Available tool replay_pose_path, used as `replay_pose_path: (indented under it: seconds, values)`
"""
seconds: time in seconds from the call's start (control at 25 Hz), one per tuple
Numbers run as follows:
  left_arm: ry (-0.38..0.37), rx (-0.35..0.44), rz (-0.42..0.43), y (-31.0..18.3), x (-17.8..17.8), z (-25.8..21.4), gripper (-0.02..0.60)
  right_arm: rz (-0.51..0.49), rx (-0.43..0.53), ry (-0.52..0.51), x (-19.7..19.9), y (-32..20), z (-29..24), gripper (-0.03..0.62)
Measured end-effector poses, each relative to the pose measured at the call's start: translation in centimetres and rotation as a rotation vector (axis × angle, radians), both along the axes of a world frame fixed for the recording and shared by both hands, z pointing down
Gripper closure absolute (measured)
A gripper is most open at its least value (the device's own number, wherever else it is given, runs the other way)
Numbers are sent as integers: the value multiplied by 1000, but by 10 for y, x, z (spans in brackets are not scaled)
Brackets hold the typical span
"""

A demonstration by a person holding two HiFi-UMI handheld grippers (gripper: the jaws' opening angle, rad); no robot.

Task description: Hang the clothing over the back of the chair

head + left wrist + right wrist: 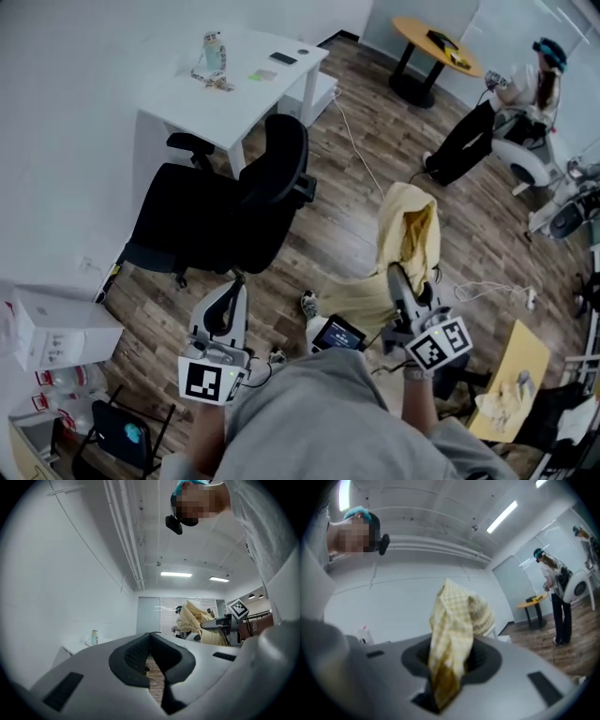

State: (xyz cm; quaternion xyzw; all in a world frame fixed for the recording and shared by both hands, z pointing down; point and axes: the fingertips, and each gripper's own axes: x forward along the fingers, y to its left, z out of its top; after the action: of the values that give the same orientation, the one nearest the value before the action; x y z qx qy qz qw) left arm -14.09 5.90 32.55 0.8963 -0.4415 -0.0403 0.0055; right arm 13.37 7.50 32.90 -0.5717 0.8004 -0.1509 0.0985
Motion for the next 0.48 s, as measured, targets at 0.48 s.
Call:
replay_pose_path:
  seconds: [0.48]
  values:
    - [-17,7,-168,-71,23,-15,549,-177,-17,3,20,-116,-2,462]
